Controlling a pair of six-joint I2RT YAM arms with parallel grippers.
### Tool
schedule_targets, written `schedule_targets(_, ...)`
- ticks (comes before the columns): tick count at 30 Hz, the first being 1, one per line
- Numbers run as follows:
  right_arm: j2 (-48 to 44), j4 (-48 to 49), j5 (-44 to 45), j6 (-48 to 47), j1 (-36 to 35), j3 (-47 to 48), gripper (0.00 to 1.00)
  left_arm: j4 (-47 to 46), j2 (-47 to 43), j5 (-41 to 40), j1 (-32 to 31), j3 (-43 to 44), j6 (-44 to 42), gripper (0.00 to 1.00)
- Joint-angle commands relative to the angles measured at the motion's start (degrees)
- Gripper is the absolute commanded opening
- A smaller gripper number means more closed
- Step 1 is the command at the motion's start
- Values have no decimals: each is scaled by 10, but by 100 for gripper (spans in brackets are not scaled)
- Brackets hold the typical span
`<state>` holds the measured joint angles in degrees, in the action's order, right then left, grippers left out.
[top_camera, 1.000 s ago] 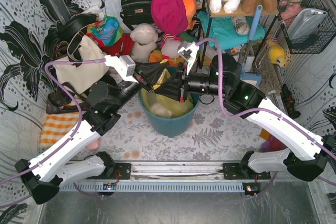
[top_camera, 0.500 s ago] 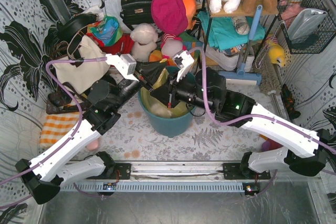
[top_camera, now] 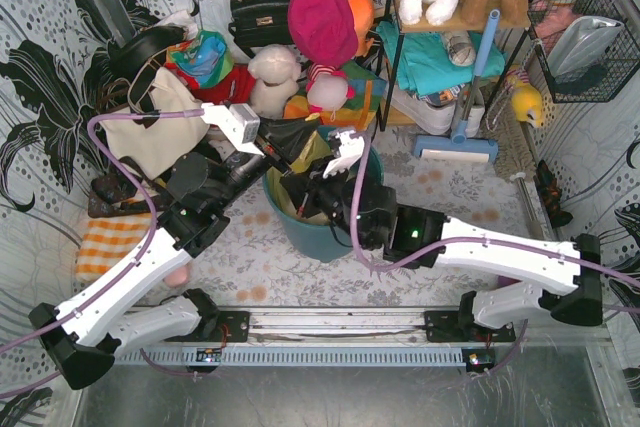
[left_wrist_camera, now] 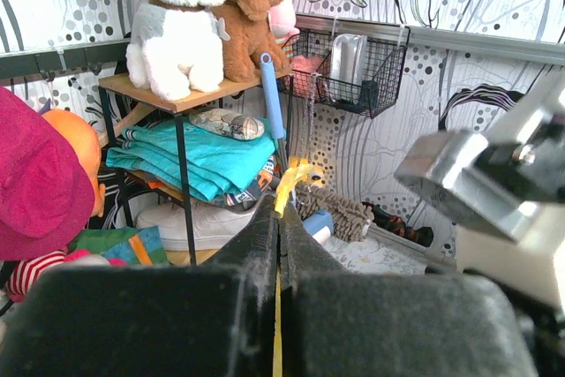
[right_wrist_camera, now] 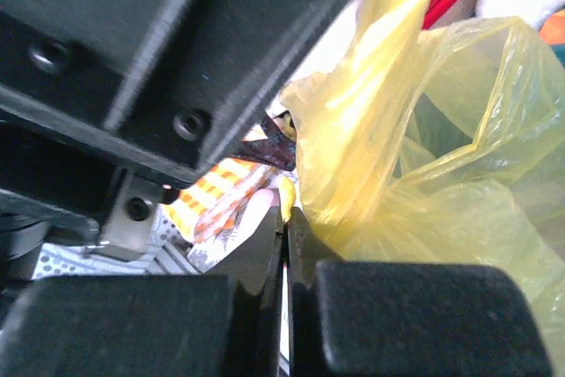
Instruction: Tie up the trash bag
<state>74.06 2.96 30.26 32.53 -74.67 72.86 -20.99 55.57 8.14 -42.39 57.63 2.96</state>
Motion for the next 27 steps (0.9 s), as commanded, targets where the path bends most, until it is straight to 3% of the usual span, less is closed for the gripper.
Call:
schedule_targets(1,18,109,109,19,-22,-33,0,-30,-11,8,-3,11,4,0)
schedule_targets(11,61,208,236,-6,-25,-54,0,-28,-20,22,-3,6,5,0)
schedule_targets(22,45,306,310,-118,-24,-87,0,-27,-33,36,-3,-4,9,0)
schedule_targets(25,41,332,324,-148,-23,-96,0,-25,-39,44,-3,-7,11,10)
schedule_targets(27,33,359,335,-174,-22,-106,0,-24,-46,43,-3,-9,12,25)
